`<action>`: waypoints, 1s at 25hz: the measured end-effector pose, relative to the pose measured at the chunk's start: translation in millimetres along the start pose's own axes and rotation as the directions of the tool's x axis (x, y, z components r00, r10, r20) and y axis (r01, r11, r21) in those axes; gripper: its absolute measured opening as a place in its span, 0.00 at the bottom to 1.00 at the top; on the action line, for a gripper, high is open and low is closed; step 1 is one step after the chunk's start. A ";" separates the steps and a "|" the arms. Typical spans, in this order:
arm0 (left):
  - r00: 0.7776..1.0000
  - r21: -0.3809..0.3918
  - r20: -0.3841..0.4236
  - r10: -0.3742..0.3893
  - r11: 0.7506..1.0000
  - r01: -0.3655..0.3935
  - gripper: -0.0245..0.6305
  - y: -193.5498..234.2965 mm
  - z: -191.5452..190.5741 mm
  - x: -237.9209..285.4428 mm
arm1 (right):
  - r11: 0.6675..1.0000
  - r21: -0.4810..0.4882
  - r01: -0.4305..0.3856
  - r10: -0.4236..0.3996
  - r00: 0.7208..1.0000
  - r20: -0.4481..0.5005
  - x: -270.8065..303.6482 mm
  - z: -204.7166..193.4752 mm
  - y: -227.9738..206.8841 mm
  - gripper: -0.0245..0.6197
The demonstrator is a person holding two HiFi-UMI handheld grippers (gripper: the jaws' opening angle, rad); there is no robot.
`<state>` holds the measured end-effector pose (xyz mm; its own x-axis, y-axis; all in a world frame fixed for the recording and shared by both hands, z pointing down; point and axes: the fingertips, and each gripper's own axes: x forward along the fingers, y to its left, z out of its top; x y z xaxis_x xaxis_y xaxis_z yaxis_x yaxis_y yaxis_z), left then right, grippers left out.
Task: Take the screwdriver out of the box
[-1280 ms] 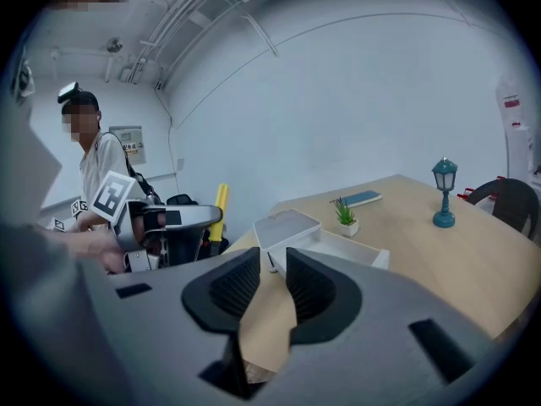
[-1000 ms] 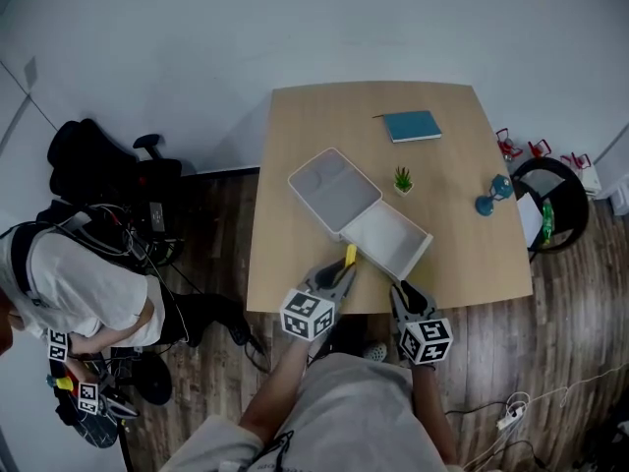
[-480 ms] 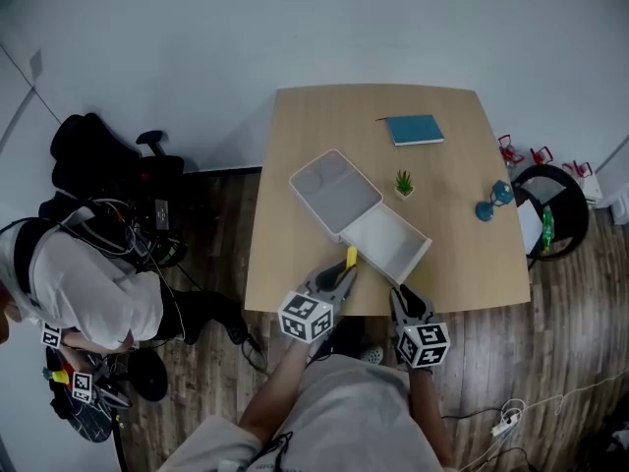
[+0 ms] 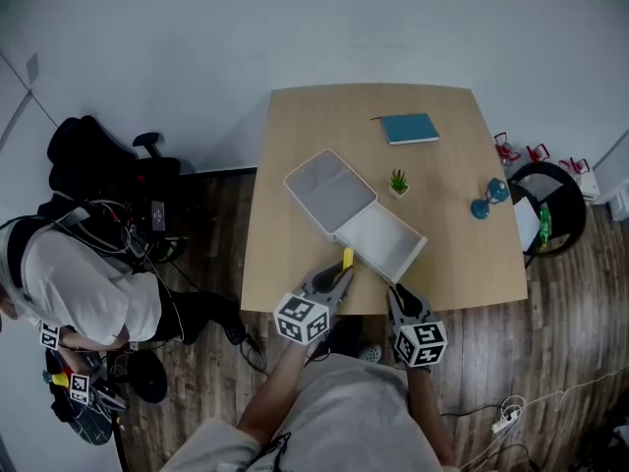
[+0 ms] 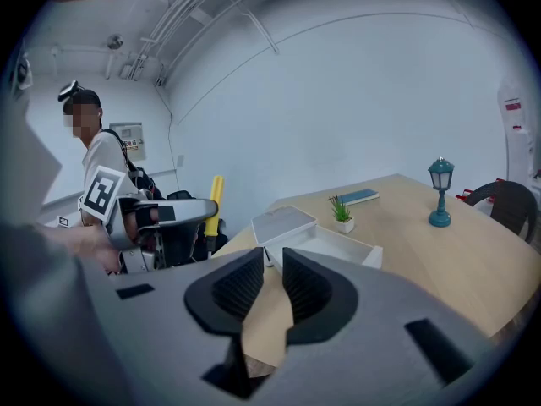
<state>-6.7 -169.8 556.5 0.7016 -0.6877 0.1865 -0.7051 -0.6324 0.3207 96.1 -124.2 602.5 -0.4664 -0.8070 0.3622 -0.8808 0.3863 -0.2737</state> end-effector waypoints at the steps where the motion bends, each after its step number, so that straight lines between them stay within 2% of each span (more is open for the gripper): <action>1: 1.000 -0.003 0.000 0.001 1.000 -0.001 0.14 -0.5 -0.6 -0.7 | 1.000 0.000 -0.001 0.001 1.000 0.000 -0.7 -0.6 -0.1 0.15; 5: 1.000 -0.032 0.012 -0.006 0.999 0.007 0.14 -2.4 -0.5 -1.0 | 1.000 -0.012 0.002 -0.002 1.000 -0.004 -4.2 -3.0 -2.6 0.12; 10: 1.000 -0.031 0.018 -0.010 0.999 0.011 0.14 -4.1 -3.6 -1.0 | 1.000 -0.019 0.013 -0.014 1.000 -0.005 -11.1 -10.1 -5.8 0.05; 25: 1.000 -0.062 0.022 -0.011 0.998 0.013 0.14 -5.2 -13.9 -2.9 | 0.999 -0.017 0.029 -0.029 1.000 -0.011 -14.8 -13.7 -10.1 0.04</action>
<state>-3.7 -159.6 567.1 0.7072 -0.6881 0.1627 -0.6886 -0.6179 0.3795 110.8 -110.0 612.1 -0.4418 -0.8129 0.3794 -0.8950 0.3707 -0.2480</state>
